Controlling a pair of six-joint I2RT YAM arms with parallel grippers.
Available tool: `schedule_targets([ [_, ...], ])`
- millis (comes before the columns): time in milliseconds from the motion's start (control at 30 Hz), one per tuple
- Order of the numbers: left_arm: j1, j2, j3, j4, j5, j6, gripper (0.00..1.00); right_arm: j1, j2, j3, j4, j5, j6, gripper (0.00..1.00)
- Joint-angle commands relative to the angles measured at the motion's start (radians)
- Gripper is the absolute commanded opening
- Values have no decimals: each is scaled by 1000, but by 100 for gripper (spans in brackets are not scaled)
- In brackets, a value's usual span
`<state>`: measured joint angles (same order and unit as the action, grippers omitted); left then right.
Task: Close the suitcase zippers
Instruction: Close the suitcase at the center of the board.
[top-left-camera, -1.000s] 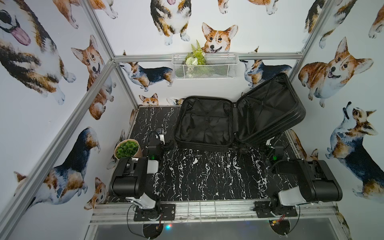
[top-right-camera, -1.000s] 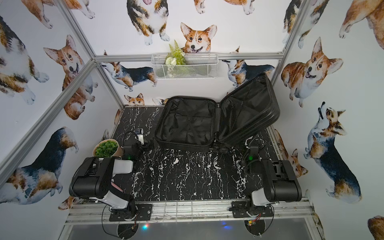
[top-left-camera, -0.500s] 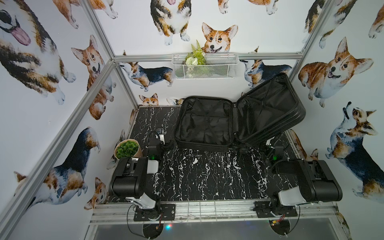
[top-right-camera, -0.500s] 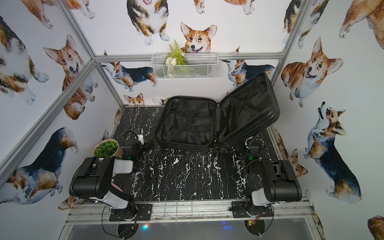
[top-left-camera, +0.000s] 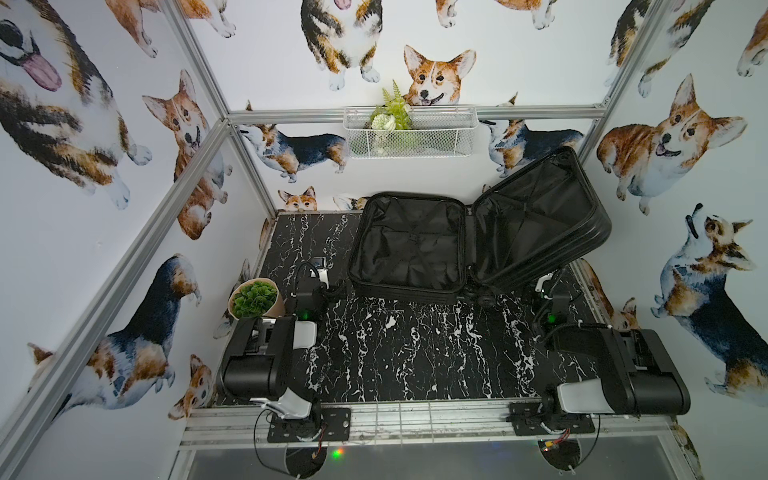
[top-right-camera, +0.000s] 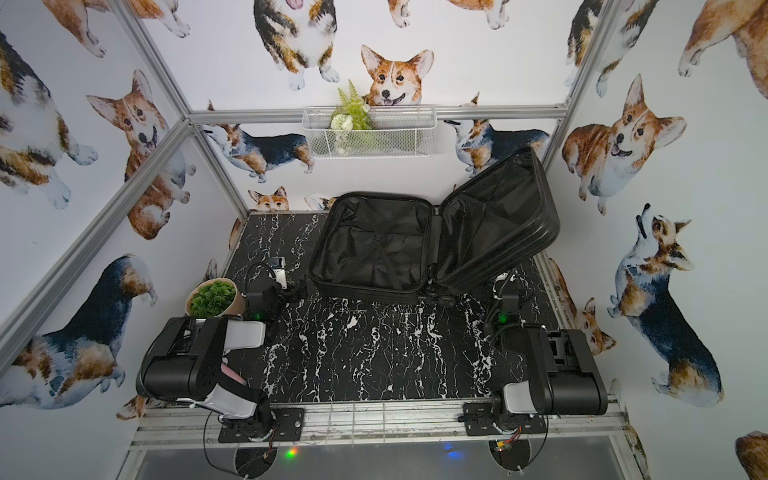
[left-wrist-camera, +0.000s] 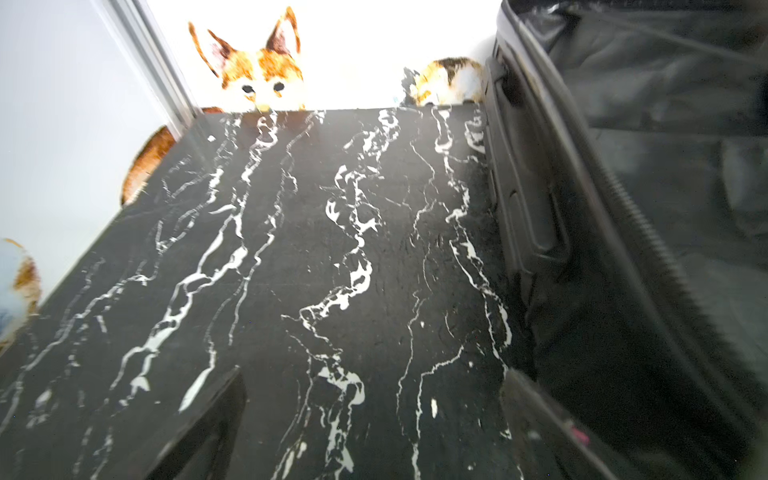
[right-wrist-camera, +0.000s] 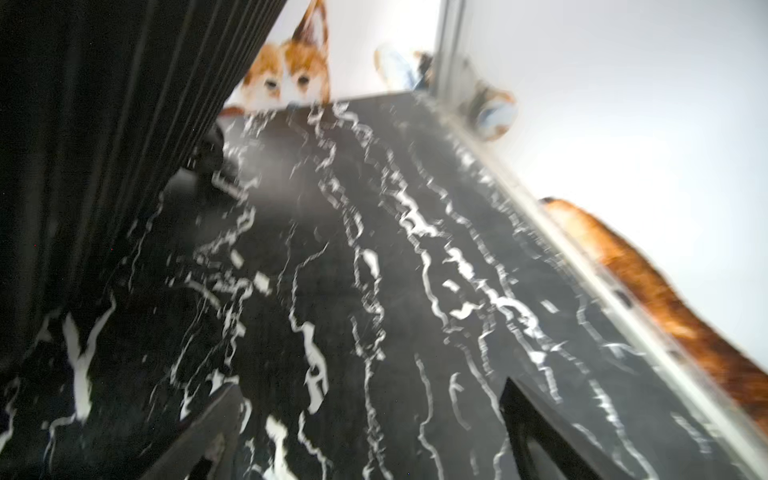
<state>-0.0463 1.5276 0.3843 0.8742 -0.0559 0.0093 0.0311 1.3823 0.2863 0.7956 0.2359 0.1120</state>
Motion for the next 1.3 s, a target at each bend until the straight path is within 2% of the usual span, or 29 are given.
schedule_targets([
  [0, 0, -58, 4, -40, -59, -15, 100, 10, -100, 13, -56, 126, 29, 100],
  [33, 0, -71, 9, -61, -60, -14, 100, 11, -158, 31, -141, 155, 48, 100],
  [200, -3, -149, 92, -259, -60, -13, 100, 11, -299, 44, -270, 240, 64, 100],
  [267, -3, -175, 161, -384, -53, -49, 100, 11, -350, 44, -330, 298, 71, 100],
  [367, -3, -159, 301, -562, 24, -101, 100, 10, -388, 33, -356, 348, 72, 100],
  [500, -4, -67, 515, -738, 158, -155, 88, 10, -404, 33, -378, 367, 71, 100],
  [600, -3, 16, 618, -775, 274, -169, 80, 10, -404, 37, -380, 372, 71, 100],
  [700, -7, 111, 719, -819, 365, -181, 76, 11, -398, 50, -391, 361, 71, 100],
  [767, -10, 172, 774, -854, 389, -190, 73, 11, -394, 57, -404, 355, 73, 100],
  [833, -12, 243, 849, -917, 440, -186, 66, 10, -390, 60, -404, 355, 75, 100],
  [1033, -22, 338, 944, -1010, 426, -190, 53, 9, -390, 76, -432, 350, 75, 100],
  [1167, -26, 374, 975, -1046, 437, -183, 36, 10, -386, 82, -440, 345, 79, 100],
  [1267, -27, 401, 1003, -1087, 424, -174, 35, 9, -381, 83, -443, 347, 78, 100],
])
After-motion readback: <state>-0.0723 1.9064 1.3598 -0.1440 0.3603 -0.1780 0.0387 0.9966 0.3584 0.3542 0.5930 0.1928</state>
